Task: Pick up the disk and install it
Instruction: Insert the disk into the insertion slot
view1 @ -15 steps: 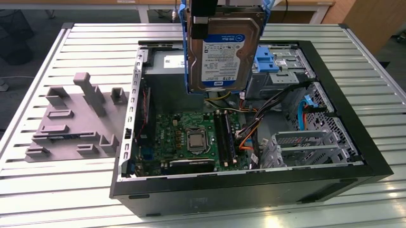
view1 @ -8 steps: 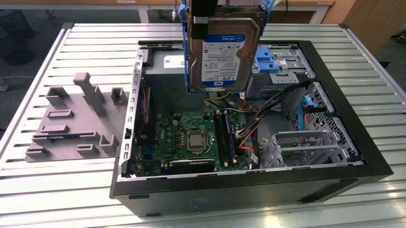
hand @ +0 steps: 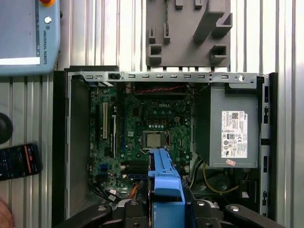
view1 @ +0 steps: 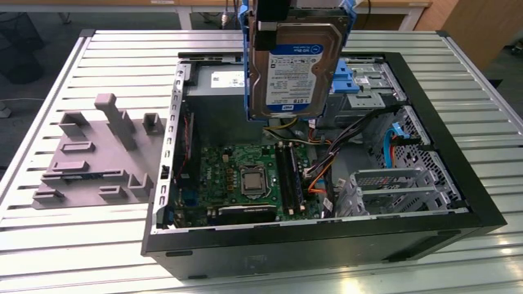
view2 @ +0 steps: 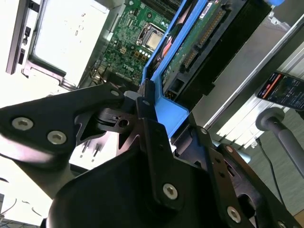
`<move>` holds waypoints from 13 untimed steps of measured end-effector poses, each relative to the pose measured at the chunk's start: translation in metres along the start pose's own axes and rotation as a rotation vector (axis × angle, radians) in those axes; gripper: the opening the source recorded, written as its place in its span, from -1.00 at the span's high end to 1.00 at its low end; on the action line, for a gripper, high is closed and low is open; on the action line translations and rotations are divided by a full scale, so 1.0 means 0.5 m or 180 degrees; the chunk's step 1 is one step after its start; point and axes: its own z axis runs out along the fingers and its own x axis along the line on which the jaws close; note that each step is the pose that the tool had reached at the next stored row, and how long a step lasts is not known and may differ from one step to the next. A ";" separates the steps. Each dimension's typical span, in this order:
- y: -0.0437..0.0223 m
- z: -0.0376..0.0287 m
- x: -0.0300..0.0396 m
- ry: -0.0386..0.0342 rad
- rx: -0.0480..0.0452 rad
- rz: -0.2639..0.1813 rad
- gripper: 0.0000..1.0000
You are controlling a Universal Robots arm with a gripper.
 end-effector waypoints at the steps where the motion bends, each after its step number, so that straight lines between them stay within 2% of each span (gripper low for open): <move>1: -0.002 0.000 0.000 0.0000 0.0000 0.0000 0.26; 4: -0.002 0.001 0.004 0.0002 0.0000 0.0000 0.26; 9: -0.003 0.002 0.029 0.0002 0.0000 0.0000 0.26; 13: -0.003 0.003 0.043 0.0003 0.0000 0.0000 0.26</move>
